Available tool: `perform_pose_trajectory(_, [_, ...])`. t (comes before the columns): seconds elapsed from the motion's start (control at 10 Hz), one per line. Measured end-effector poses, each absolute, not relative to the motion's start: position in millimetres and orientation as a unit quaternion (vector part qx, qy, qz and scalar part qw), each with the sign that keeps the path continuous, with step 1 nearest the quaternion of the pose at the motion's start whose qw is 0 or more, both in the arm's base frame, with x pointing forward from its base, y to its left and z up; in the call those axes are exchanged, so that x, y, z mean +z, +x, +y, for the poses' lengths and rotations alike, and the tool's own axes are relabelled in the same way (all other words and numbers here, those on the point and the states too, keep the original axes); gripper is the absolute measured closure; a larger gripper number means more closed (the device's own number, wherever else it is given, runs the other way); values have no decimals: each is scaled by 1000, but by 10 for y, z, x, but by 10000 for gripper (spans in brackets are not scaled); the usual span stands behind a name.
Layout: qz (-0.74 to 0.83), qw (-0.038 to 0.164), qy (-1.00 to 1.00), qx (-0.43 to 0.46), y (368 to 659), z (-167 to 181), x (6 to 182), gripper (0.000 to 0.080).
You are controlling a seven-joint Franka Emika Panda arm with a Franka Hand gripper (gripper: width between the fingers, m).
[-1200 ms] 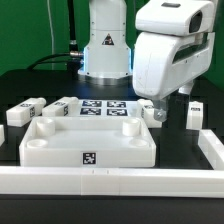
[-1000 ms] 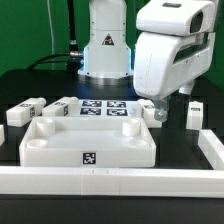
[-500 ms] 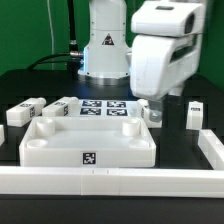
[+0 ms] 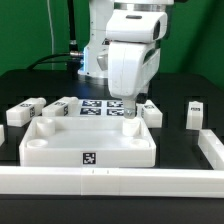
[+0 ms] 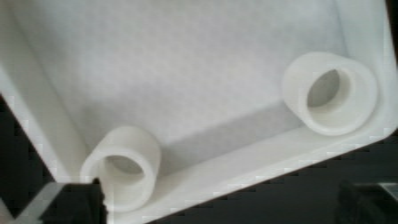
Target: Assemble desk
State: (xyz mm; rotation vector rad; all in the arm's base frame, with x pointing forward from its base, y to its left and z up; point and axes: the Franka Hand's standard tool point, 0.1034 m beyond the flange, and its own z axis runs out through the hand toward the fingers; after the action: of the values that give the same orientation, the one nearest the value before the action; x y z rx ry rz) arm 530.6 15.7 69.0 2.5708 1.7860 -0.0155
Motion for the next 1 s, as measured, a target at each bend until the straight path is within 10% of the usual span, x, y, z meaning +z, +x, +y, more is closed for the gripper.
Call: perform_pose_trajectory(1.0, [687,-9,727,-6,4723,-212,273,150])
